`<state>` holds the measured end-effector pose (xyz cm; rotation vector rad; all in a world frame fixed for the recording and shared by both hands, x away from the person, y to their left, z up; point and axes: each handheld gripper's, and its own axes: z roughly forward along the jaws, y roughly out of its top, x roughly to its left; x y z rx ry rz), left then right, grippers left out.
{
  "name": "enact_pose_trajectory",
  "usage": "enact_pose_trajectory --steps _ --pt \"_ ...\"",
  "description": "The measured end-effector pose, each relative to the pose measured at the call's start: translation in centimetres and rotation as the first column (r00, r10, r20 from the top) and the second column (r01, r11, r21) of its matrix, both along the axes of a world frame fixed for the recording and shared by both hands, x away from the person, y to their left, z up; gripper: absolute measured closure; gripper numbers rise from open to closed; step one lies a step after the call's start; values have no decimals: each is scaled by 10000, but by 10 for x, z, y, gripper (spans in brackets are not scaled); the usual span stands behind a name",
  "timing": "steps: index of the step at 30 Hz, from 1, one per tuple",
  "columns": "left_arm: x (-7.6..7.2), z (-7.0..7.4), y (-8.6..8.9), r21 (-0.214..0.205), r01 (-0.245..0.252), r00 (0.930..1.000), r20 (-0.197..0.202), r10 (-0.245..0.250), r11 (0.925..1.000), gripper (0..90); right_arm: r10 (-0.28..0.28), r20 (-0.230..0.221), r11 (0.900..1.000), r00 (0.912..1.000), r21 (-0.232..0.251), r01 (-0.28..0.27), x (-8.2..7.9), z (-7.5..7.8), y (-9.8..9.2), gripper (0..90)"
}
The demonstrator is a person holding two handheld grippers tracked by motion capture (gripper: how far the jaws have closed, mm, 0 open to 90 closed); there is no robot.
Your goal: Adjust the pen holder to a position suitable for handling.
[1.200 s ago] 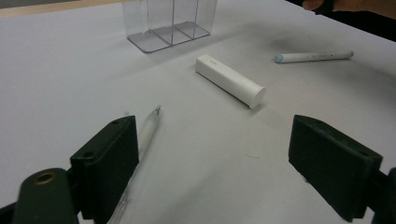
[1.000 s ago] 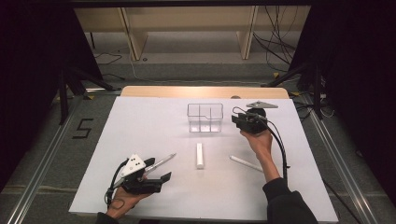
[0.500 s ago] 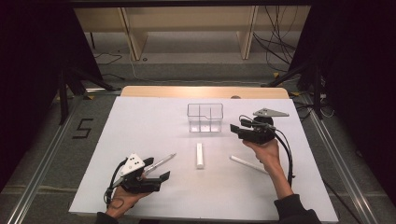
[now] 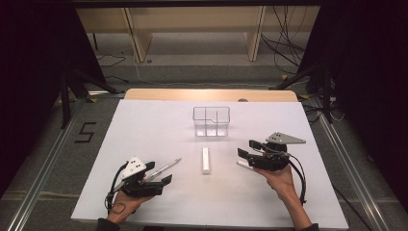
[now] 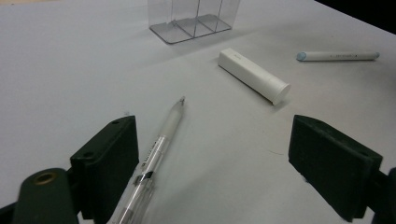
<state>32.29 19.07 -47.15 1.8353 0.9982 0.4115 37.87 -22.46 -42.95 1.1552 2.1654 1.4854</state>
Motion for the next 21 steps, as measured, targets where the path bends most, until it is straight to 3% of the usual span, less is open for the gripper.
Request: enact_pose_trajectory --steps 7,16,21 --pt "3 -1 0 463 -68 10000 -51 71 9989 156 267 160 9996 9995 52 -268 -15 -3 1 342" --pt "8 2 5 548 -287 9990 -335 306 9981 156 297 224 9993 9993 204 -302 -31 -8 1 321" --pt "10 5 5 845 -219 9986 -457 258 9962 156 291 228 9993 9993 240 -296 -37 -10 -1 301"
